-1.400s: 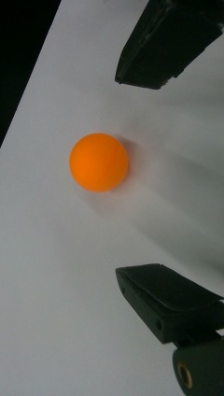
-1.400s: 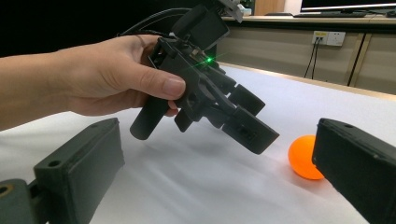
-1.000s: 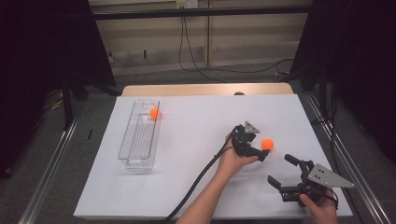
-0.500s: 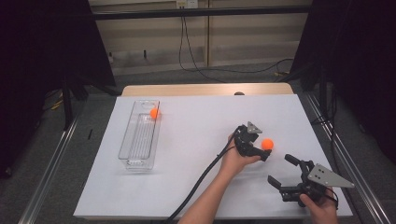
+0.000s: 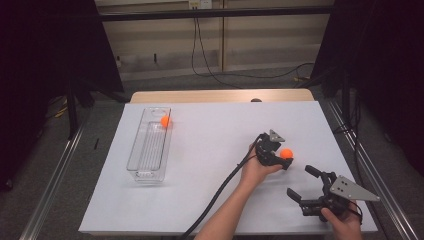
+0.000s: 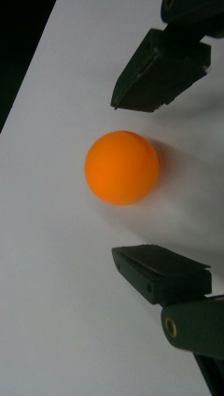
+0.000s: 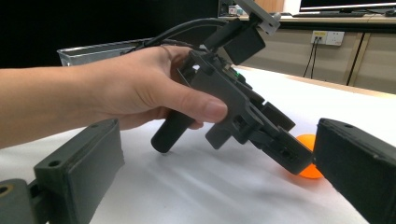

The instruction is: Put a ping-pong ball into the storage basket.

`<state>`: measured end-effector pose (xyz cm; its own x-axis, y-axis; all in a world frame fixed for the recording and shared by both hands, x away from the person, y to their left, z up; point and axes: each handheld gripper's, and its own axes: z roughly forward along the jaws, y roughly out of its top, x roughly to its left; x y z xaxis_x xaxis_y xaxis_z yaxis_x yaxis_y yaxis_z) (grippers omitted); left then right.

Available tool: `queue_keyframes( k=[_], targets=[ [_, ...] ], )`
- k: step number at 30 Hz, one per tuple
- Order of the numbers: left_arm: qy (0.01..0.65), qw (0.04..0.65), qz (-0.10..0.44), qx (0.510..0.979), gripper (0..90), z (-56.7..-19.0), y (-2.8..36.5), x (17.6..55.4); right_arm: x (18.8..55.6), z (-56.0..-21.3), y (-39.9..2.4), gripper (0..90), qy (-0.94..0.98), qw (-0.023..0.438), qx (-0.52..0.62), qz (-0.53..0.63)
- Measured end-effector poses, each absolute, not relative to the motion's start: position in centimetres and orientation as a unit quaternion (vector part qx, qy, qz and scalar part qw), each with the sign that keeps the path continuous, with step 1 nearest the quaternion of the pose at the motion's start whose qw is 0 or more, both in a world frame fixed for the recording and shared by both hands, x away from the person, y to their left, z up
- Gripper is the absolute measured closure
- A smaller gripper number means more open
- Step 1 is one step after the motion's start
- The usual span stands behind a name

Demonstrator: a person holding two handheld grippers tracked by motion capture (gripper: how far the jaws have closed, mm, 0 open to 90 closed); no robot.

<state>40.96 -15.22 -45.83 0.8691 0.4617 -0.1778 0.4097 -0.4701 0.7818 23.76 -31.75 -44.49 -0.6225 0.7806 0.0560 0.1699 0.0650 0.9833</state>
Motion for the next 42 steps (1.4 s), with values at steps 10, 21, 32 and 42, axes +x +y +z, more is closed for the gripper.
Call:
queue_keyframes(
  k=[10,21,32,42],
  targets=[
    [0.251,0.433,0.028,0.866,33.0,-46.3,-16.3,41.3,23.7,-44.4,-31.8,1.8,0.681,0.259,0.35,0.589],
    [0.243,0.431,0.017,0.869,50.9,-46.2,-16.5,41.4,23.7,-44.5,-31.9,1.8,0.681,0.259,0.35,0.589],
    [0.249,0.436,0.006,0.865,50.9,-45.5,-14.9,41.2,23.7,-44.5,-31.9,1.9,0.683,0.261,0.349,0.587],
    [0.247,0.438,0.0,0.864,50.9,-44.8,-13.8,40.8,23.7,-44.5,-31.9,1.9,0.683,0.261,0.349,0.586]
  ],
)
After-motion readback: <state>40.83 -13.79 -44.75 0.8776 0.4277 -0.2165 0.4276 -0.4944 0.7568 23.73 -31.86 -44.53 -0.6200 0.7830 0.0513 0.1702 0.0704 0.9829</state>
